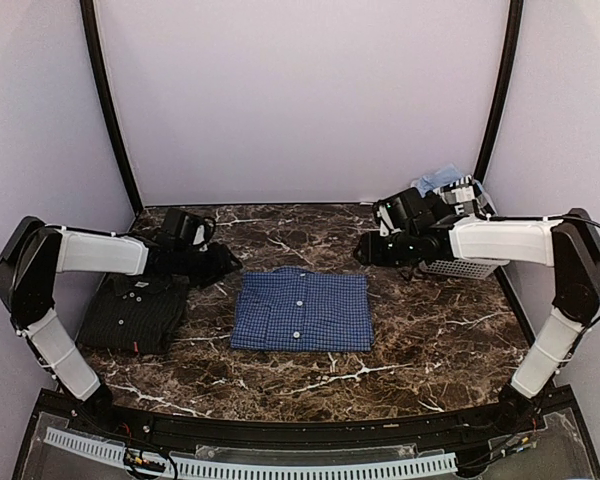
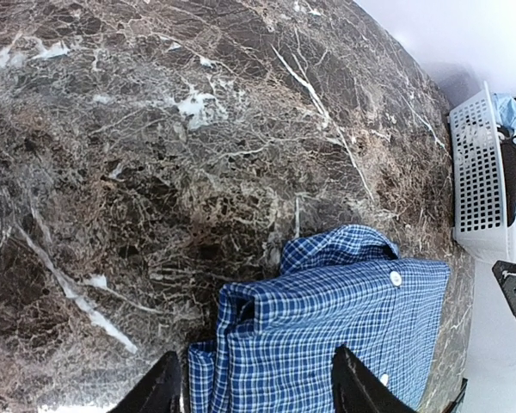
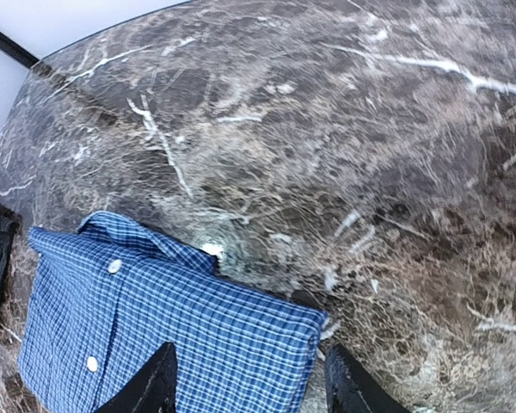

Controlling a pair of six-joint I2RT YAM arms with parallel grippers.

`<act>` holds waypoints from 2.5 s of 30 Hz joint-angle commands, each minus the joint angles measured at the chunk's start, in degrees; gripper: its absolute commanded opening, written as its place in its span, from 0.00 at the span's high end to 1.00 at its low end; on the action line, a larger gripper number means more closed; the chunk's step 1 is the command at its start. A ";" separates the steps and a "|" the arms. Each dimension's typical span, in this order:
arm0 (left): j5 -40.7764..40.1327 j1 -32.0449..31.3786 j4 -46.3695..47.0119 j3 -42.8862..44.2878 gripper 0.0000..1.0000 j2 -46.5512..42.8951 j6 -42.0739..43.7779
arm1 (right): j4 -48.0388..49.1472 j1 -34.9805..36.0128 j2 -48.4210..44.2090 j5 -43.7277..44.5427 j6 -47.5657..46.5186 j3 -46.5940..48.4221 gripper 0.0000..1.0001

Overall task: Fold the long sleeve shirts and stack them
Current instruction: Fold the 2/3-rectangle-folded shirt at the center of the board, then pick up the square-folded shirt from the center of the board.

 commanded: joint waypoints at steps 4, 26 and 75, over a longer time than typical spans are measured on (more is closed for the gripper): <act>-1.93 -5.50 -5.34 2.74 0.54 -4.87 2.51 | -3.54 4.88 2.96 1.65 -3.56 3.64 0.51; -0.75 -3.56 -8.66 14.48 0.88 16.81 5.42 | -1.75 1.27 18.59 -4.61 -3.08 10.58 0.62; 2.79 -1.20 -15.15 -1.24 0.44 -5.22 8.57 | -8.81 8.85 1.63 5.60 4.75 -0.45 0.41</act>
